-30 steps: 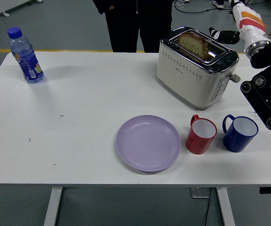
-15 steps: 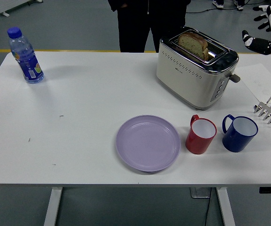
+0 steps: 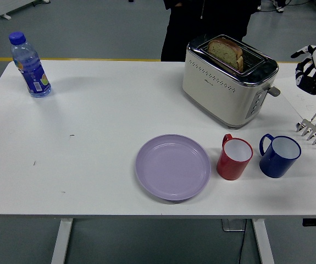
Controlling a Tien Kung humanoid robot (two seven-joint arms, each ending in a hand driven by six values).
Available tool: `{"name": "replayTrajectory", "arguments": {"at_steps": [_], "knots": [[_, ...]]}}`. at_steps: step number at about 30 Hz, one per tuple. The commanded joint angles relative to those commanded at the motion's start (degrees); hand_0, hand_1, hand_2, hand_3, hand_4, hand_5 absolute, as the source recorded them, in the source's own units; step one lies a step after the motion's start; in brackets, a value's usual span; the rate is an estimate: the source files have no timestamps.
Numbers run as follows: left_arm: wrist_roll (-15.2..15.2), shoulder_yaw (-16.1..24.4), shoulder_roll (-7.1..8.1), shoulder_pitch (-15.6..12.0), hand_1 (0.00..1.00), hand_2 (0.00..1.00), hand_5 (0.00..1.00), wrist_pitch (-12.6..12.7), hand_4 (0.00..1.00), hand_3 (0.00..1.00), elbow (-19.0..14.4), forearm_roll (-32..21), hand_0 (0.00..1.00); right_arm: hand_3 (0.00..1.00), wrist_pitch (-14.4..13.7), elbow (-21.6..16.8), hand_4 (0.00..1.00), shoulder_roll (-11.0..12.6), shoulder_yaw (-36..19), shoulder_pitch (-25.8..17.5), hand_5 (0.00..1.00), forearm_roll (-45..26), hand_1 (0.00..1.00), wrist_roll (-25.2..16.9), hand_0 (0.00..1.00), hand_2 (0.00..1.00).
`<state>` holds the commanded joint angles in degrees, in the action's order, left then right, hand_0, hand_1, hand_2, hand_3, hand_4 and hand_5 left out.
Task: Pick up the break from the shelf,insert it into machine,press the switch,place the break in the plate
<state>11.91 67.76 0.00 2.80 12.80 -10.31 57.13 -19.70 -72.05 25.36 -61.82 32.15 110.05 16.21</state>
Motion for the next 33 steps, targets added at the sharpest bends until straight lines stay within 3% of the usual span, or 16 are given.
{"name": "replayTrajectory", "arguments": {"at_steps": [11, 33], "knots": [[0.02, -0.06, 0.00, -0.15, 0.588, 0.719, 0.964, -0.06, 0.508, 0.678, 0.00, 0.02, 0.694, 0.561, 1.15, 1.07, 0.443, -0.44, 2.07, -1.87, 0.002, 0.64, 0.296, 0.18, 0.304, 0.383], [-0.22, -0.96, 0.00, 0.41, 0.589, 0.718, 0.962, -0.04, 0.502, 0.676, 0.00, -1.15, 0.694, 0.559, 1.31, 6.77, 0.429, -2.91, 3.65, -0.69, 0.002, 0.05, 0.289, -0.38, 0.301, 0.373]]}}
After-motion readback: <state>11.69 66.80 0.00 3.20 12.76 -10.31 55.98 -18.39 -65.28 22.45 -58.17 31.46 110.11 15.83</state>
